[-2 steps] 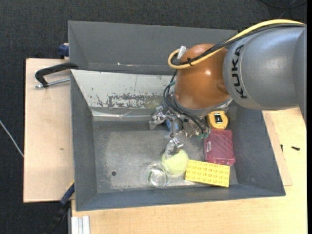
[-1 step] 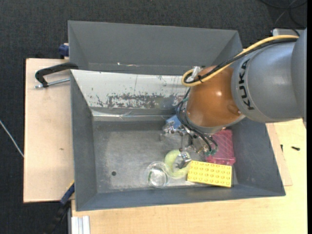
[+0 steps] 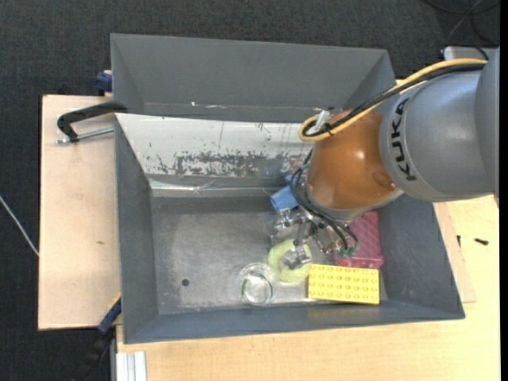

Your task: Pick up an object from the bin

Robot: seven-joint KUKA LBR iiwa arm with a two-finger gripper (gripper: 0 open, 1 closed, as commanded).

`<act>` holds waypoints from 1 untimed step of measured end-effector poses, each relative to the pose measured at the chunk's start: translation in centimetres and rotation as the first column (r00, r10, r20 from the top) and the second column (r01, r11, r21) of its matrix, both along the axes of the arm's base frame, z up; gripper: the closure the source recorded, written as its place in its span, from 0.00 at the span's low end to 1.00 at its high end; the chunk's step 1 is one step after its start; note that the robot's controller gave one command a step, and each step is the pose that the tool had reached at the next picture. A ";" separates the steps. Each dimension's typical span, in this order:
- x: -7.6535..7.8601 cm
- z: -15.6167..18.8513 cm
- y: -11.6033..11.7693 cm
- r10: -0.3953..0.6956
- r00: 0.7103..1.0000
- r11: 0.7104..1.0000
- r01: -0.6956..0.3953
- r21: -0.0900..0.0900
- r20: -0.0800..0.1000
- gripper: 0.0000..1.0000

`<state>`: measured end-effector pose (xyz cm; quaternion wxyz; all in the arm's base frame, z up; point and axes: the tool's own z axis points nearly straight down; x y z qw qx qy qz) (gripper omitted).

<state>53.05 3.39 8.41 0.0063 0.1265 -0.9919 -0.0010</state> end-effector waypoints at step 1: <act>0.0 0.0 0.0 -0.001 1.000 1.000 0.001 0.000 0.001 1.00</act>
Offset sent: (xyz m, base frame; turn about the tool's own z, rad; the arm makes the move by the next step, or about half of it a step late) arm 0.0000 0.0000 0.0000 0.0000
